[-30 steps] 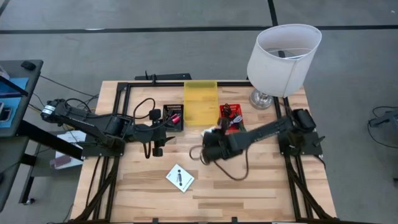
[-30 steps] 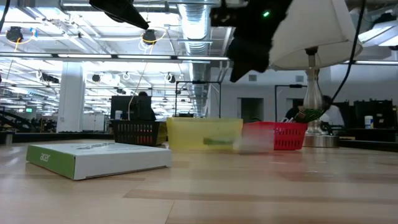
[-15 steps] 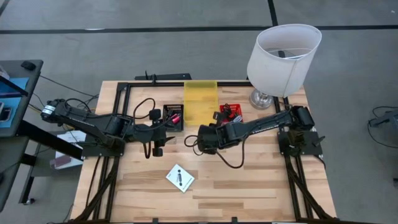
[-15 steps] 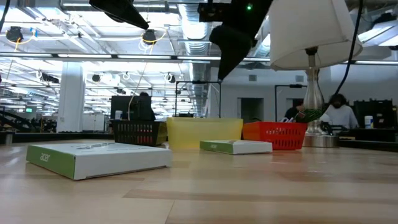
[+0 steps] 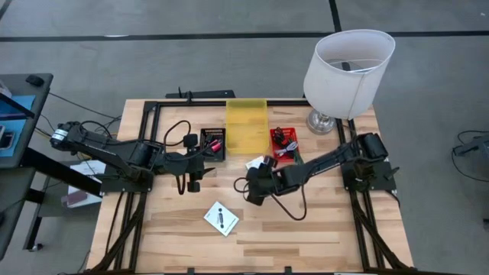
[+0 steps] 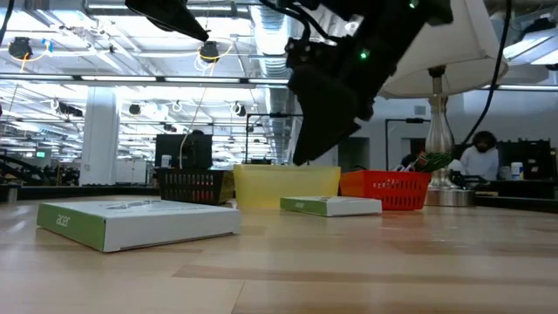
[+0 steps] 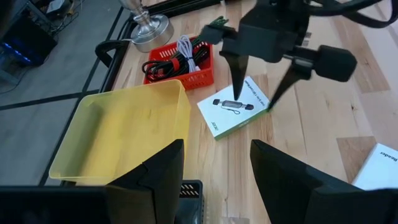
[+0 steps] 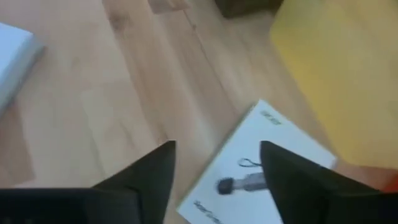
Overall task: Pick and place items into bin
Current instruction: Put the top card reader box into the yellow bin
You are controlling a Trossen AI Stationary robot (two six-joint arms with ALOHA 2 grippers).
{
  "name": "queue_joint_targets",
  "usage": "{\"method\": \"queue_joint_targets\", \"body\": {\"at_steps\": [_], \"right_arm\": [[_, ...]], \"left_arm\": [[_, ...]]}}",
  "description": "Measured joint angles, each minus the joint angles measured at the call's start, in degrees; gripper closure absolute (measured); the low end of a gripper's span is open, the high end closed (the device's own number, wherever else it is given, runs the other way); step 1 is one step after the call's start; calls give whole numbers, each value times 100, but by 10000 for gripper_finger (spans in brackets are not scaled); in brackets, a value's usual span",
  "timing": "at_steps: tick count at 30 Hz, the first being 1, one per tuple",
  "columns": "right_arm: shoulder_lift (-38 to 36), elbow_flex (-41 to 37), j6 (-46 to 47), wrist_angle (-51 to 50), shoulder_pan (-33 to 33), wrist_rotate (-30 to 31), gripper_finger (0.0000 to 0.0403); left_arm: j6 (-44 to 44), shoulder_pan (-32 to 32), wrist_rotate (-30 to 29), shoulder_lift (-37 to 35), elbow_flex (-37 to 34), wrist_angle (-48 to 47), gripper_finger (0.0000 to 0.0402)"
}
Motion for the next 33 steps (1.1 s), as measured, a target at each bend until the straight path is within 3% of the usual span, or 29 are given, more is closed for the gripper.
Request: {"method": "queue_joint_targets", "body": {"at_steps": [3,6,13,19,25,33], "right_arm": [[82,-189,173,342,58,-29,145],[405,-238,318,284,113,-100,138],[1301,-101,730,670,136,442,154],[1453,-97,1245,637,295,906,183],[1464,-99,1329,539,361,964,240],[1467,-112,1556,448,442,1085,378]], "left_arm": [[1,0,0,0,0,-2,223],[-1,0,-2,0,0,-2,223],[-1,0,-2,-1,0,-53,223],[-1,0,-4,-2,0,-27,223],[-1,0,-4,-1,0,-44,223],[-1,0,-5,-1,0,-42,223]]}}
